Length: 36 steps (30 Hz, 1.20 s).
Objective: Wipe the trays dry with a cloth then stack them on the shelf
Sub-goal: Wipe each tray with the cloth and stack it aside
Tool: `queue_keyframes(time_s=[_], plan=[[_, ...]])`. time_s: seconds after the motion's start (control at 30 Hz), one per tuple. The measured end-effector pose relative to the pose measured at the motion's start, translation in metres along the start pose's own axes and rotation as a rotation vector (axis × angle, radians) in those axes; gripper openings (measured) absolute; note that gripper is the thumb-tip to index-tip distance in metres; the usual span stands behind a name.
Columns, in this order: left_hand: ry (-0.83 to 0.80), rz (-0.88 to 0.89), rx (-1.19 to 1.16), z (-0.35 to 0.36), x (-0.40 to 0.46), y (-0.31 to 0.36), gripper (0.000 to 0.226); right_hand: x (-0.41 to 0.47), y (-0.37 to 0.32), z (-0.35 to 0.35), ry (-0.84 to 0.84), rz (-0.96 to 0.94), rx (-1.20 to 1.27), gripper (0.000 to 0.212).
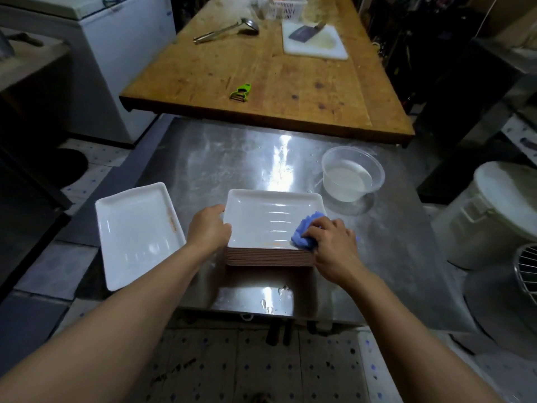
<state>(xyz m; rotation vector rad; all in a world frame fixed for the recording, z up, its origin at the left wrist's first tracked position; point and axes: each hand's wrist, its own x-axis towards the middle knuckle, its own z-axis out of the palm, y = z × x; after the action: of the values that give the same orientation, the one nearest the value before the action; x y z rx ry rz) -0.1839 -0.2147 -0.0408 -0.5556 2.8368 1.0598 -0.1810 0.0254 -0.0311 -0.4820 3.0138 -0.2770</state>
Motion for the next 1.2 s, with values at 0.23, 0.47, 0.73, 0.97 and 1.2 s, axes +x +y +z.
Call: queue_keyframes(time_s=[0.23, 0.47, 0.73, 0.97, 1.2], plan=[[-0.005, 0.018, 0.019, -0.001, 0.000, 0.001, 0.039, 0.039, -0.006, -0.003, -0.026, -0.019, -0.175, 0.041], [0.005, 0.024, 0.045, -0.001, -0.001, 0.003, 0.038, 0.050, -0.047, 0.015, -0.062, -0.117, -0.074, 0.049], [0.014, 0.043, 0.071, -0.001, -0.002, 0.004, 0.042, 0.031, -0.062, 0.015, -0.240, -0.287, 0.175, 0.048], [0.044, 0.006, 0.127, 0.002, -0.001, 0.007, 0.035, -0.001, -0.028, 0.001, -0.157, -0.157, 0.084, 0.053], [0.055, 0.019, 0.181, 0.006, 0.001, 0.005, 0.036, -0.024, -0.006, -0.016, -0.052, -0.026, -0.165, 0.036]])
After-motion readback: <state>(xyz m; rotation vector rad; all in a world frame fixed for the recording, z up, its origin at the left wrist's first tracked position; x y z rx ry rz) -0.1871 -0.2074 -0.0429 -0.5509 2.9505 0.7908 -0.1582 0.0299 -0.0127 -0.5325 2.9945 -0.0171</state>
